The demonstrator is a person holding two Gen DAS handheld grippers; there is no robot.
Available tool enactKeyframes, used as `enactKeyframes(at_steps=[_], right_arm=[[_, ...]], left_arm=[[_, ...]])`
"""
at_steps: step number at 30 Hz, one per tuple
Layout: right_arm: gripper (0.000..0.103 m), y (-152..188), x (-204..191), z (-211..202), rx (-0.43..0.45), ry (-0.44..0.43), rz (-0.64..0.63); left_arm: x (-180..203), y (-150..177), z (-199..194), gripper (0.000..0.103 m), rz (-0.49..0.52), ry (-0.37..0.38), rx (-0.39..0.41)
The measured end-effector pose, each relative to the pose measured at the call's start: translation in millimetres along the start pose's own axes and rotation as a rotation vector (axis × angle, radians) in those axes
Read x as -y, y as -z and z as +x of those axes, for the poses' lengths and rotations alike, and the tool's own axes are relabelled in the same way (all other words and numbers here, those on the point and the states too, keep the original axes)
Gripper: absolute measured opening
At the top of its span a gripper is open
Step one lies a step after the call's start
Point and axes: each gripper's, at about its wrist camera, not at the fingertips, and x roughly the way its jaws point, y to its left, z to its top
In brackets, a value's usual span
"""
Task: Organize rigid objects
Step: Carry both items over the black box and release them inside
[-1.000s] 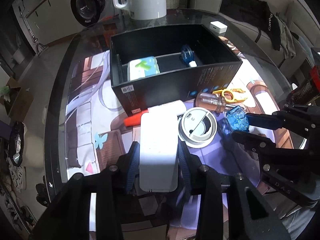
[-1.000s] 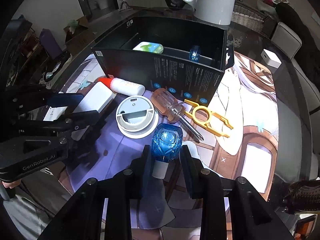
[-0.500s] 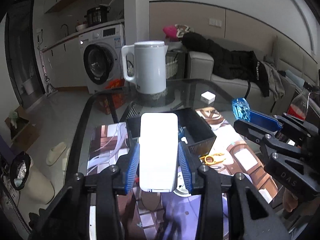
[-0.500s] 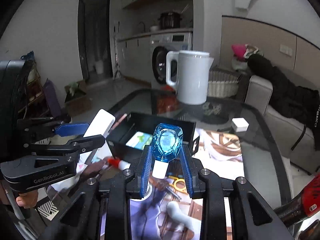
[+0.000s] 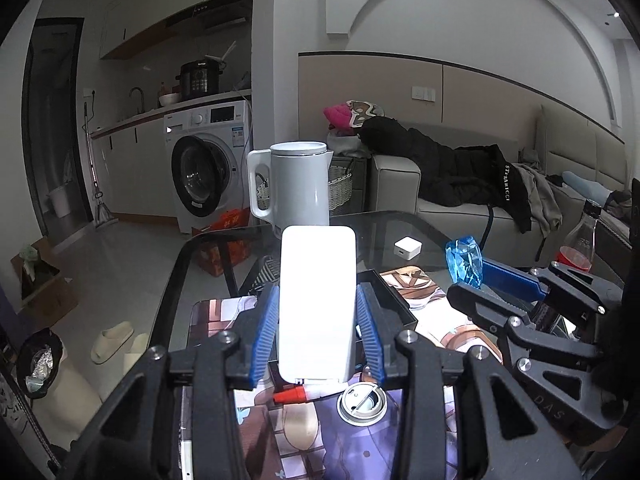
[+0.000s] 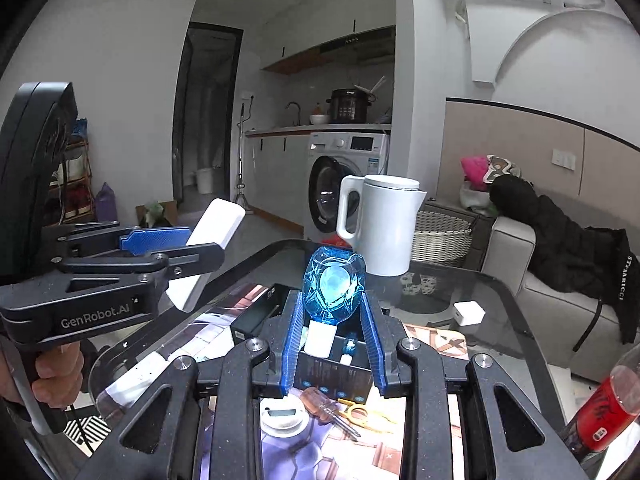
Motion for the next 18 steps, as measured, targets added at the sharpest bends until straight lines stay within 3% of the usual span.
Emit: enactKeyframes(at_steps=[9, 18], right_arm=[[0.029, -15.0, 0.3, 14.2, 0.038, -0.041, -0.017], [0.029, -31.9, 24.4, 67.6, -0.050, -0.042, 0.084]], left_arm=[[-7.1, -15.5, 30.2, 0.038, -0.054, 0.002, -0.009], [-15.4, -23.6, 71.4, 0.038, -0.118, -0.027, -0.036]])
